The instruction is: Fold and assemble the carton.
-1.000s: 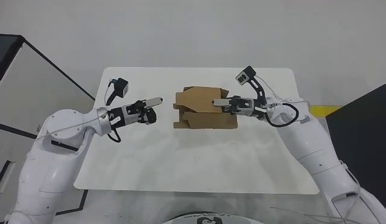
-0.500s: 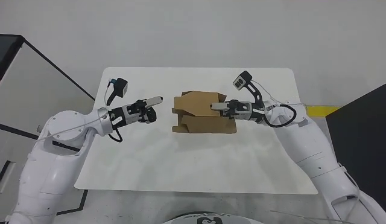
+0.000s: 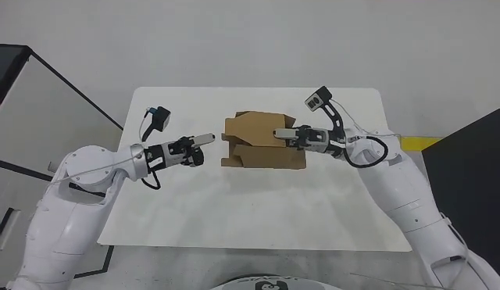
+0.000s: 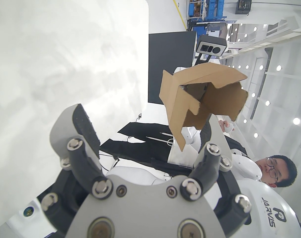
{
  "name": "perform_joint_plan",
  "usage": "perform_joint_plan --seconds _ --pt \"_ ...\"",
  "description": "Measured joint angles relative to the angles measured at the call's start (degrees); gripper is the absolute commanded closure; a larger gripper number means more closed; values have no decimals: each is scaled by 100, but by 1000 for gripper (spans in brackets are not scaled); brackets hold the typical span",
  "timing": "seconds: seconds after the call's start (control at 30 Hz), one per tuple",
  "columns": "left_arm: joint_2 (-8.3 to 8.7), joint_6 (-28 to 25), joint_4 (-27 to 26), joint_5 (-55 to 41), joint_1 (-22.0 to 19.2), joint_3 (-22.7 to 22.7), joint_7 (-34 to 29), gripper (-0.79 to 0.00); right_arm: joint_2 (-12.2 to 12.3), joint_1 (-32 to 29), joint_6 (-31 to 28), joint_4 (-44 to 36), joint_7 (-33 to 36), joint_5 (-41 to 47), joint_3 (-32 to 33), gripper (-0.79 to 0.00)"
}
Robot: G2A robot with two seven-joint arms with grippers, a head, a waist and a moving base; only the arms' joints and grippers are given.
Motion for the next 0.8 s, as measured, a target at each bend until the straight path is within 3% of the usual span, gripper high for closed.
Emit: perform_joint_plan --seconds 0.27,0.5,0.8 --pt "12 25 -121 -72 -4 82 -131 -588 -6 -6 -2 -27 -28 -102 8 0" --pt "19 15 -198 -50 -46 159 -128 -591 -17 -7 107 14 -169 -194 -12 0" --pt "21 81 -251 253 -146 416 -52 -496 -59 78 250 29 -201 -286 -170 0"
